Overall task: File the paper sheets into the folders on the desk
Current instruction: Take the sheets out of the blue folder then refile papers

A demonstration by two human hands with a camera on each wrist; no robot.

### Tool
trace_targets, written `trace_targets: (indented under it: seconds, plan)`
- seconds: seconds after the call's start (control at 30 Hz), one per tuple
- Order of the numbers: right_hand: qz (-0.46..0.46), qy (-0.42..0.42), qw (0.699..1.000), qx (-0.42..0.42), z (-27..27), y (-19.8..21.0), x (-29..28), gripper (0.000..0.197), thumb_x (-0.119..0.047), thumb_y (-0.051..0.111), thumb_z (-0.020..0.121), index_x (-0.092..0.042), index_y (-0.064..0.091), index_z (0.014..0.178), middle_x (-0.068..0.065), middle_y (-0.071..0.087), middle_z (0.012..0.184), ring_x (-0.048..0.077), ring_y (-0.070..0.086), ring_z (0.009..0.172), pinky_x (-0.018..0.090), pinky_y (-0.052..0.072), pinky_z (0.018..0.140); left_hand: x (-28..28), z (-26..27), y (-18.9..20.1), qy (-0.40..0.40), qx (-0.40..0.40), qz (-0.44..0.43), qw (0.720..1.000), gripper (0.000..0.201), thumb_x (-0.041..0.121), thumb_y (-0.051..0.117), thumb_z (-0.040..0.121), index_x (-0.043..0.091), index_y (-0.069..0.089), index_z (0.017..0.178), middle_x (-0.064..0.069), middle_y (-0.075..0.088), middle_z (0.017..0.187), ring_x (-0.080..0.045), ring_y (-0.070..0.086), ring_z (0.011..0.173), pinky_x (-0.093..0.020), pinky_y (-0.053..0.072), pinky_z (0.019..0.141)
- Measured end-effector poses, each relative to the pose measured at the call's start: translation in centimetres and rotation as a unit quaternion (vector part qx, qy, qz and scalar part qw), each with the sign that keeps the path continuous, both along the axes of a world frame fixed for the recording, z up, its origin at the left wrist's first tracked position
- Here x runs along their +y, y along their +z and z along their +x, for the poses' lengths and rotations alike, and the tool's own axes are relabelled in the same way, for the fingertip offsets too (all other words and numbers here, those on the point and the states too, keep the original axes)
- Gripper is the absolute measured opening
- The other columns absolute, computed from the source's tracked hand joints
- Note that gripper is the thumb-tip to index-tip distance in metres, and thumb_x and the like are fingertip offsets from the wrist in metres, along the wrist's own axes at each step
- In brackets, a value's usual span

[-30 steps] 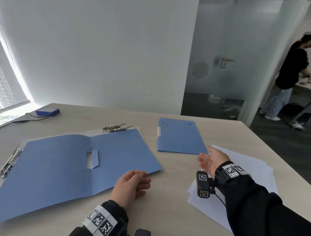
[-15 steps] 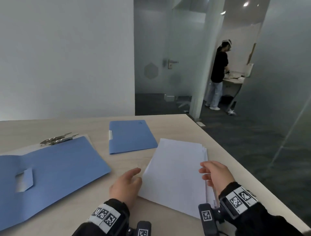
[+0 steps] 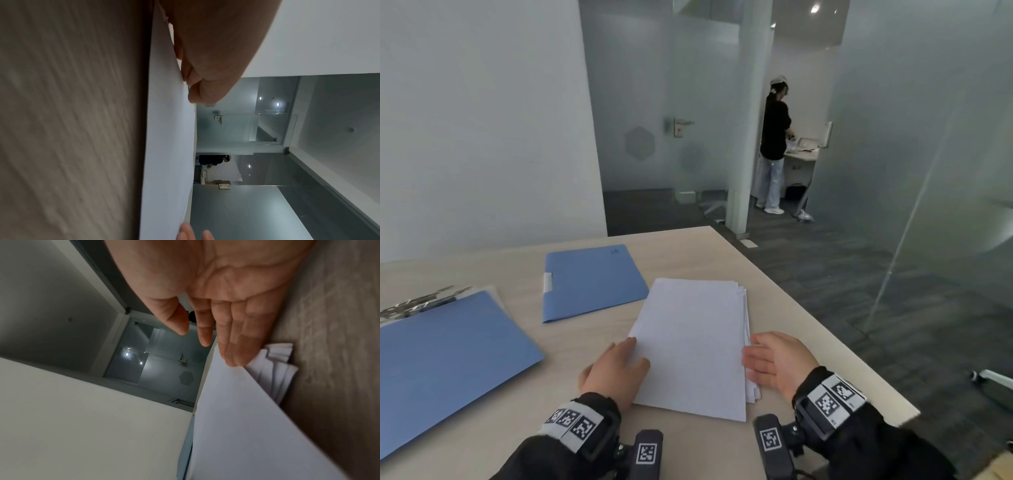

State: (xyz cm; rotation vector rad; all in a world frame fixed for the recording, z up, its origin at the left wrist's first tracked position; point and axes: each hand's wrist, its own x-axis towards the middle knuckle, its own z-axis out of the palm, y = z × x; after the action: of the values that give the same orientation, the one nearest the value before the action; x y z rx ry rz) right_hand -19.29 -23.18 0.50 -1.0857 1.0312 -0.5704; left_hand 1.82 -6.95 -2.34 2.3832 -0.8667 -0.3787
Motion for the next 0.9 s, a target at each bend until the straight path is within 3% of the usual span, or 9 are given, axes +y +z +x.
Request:
trace_targets:
  seconds: [0.13, 0.27, 0.37, 0.47, 0.6, 0.7, 0.8, 0.9]
  plan:
    - [-0.002, -0.002, 1.000, 0.009, -0.2, -0.1, 0.0, 0.022, -0.015, 0.054, 0.097, -0.006, 0.057, 0.116, 0.020, 0.066, 0.115, 0.031, 0.067, 0.101, 0.043, 0.058, 0.078, 0.2, 0.3, -0.3, 0.001, 0.006, -0.021, 1.000, 0.056, 0.041, 0.046, 0.090, 0.036, 0.035, 0.146, 0.016, 0.031, 0.156, -0.007, 0.028, 0.144, -0.034, 0.011, 0.118]
    - [0.018, -0.002, 1.000, -0.003, -0.3, 0.0, -0.1, 0.018, -0.014, 0.053, 0.096, -0.005, 0.057, 0.111, 0.020, 0.070, 0.103, 0.033, 0.069, 0.094, 0.045, 0.059, 0.079, 0.1, 0.2, -0.4, -0.008, 0.000, -0.001, 1.000, 0.057, 0.042, 0.042, 0.090, 0.037, 0.034, 0.146, 0.012, 0.035, 0.155, -0.003, 0.016, 0.147, -0.035, 0.008, 0.118]
    - [0.024, 0.000, 1.000, -0.007, -0.1, 0.2, -0.2, 0.024, -0.017, 0.053, 0.096, -0.007, 0.054, 0.118, 0.020, 0.071, 0.102, 0.035, 0.070, 0.093, 0.045, 0.059, 0.078, 0.0, 0.2, -0.4, -0.009, 0.001, 0.003, 1.000, 0.056, 0.042, 0.042, 0.090, 0.038, 0.035, 0.145, 0.013, 0.036, 0.154, -0.001, 0.015, 0.147, -0.034, 0.007, 0.118]
    - [0.033, -0.018, 0.999, -0.022, 0.2, -0.1, -0.4, 0.028, -0.016, 0.052, 0.096, -0.009, 0.052, 0.122, 0.018, 0.077, 0.089, 0.033, 0.074, 0.085, 0.043, 0.060, 0.071, 0.2, 0.3, -0.4, -0.013, 0.007, 0.000, 1.000, 0.054, 0.042, 0.041, 0.089, 0.039, 0.037, 0.144, 0.012, 0.037, 0.154, -0.001, 0.014, 0.147, -0.034, 0.007, 0.118]
    - [0.051, -0.018, 0.998, -0.024, 0.7, -0.2, -0.4, 0.030, -0.015, 0.051, 0.094, -0.003, 0.057, 0.120, 0.019, 0.078, 0.090, 0.033, 0.073, 0.078, 0.038, 0.060, 0.064, 0.5, 0.0, 0.1, -0.025, 0.019, -0.014, 0.999, 0.051, 0.039, 0.042, 0.090, 0.039, 0.042, 0.141, 0.011, 0.039, 0.153, -0.002, 0.014, 0.148, -0.034, 0.007, 0.118]
    - [0.045, -0.007, 0.999, 0.002, 1.0, -0.4, -0.5, 0.029, -0.014, 0.054, 0.091, 0.002, 0.065, 0.112, 0.022, 0.075, 0.102, 0.033, 0.070, 0.079, 0.037, 0.059, 0.065, 0.9, -0.4, 0.8, -0.031, 0.034, -0.038, 0.998, 0.044, 0.035, 0.042, 0.093, 0.040, 0.047, 0.137, 0.012, 0.041, 0.151, -0.003, 0.015, 0.147, -0.033, 0.007, 0.118]
    - [0.049, -0.014, 0.999, 0.018, 1.2, -0.6, -0.8, 0.031, -0.019, 0.057, 0.091, 0.002, 0.066, 0.112, 0.025, 0.070, 0.113, 0.037, 0.066, 0.088, 0.046, 0.056, 0.077, 1.3, -0.4, 1.0, -0.040, 0.050, -0.055, 0.996, 0.039, 0.033, 0.043, 0.093, 0.043, 0.053, 0.129, 0.015, 0.046, 0.146, -0.002, 0.015, 0.147, -0.032, 0.009, 0.119]
    - [0.070, -0.022, 0.997, 0.028, 1.3, -0.6, -1.3, 0.032, -0.021, 0.058, 0.090, 0.003, 0.066, 0.110, 0.025, 0.070, 0.107, 0.038, 0.065, 0.092, 0.048, 0.052, 0.083, 1.7, -0.5, 1.2, -0.037, 0.084, -0.072, 0.993, 0.029, 0.032, 0.045, 0.091, 0.055, 0.055, 0.105, 0.011, 0.047, 0.146, -0.005, 0.017, 0.147, -0.035, 0.015, 0.121]
